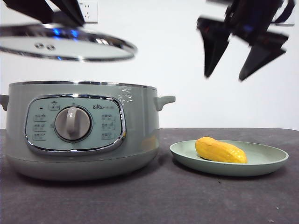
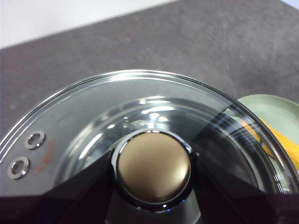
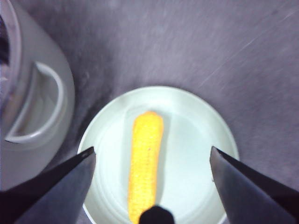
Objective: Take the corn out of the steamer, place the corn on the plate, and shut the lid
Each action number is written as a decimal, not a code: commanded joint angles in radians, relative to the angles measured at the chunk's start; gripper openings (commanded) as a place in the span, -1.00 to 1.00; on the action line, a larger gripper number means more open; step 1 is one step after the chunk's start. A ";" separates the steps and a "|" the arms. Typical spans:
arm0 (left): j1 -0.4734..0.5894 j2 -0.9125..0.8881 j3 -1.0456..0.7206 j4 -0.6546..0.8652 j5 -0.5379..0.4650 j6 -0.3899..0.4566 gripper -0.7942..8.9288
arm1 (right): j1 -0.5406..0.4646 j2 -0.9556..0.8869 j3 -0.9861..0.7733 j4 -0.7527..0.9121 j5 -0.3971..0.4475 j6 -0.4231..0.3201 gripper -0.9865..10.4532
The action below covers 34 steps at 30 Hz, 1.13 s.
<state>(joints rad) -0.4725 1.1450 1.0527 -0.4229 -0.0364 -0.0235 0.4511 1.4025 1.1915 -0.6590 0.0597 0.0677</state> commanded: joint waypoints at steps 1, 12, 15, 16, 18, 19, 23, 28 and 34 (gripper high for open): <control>-0.001 0.038 0.017 0.064 0.016 -0.011 -0.85 | -0.012 -0.041 -0.008 -0.008 0.002 0.011 -0.11; -0.018 0.140 0.017 0.120 0.064 -0.037 -0.85 | -0.055 -0.114 -0.008 -0.051 0.044 0.010 -0.11; -0.021 0.159 0.017 0.116 0.065 -0.037 -0.86 | -0.060 -0.114 -0.008 -0.060 0.051 0.010 -0.11; -0.021 0.166 0.017 0.113 0.065 -0.037 -0.85 | -0.060 -0.114 -0.008 -0.061 0.051 0.010 -0.11; -0.021 0.177 0.017 0.104 0.066 -0.038 -0.85 | -0.060 -0.114 -0.008 -0.060 0.051 0.010 -0.11; -0.021 0.181 0.017 0.094 0.067 -0.038 -0.85 | -0.060 -0.114 -0.008 -0.061 0.051 0.010 -0.11; -0.026 0.186 0.017 0.061 0.066 -0.036 -0.85 | -0.060 -0.114 -0.008 -0.060 0.051 0.009 -0.11; -0.026 0.186 0.017 0.035 0.063 -0.031 -0.85 | -0.060 -0.114 -0.008 -0.060 0.051 0.010 -0.11; -0.025 0.186 0.017 0.029 0.065 -0.027 -0.53 | -0.060 -0.114 -0.008 -0.060 0.051 0.010 -0.11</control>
<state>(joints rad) -0.4942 1.3334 1.0626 -0.3950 0.0257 -0.0525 0.3916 1.2881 1.1915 -0.7219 0.1078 0.0681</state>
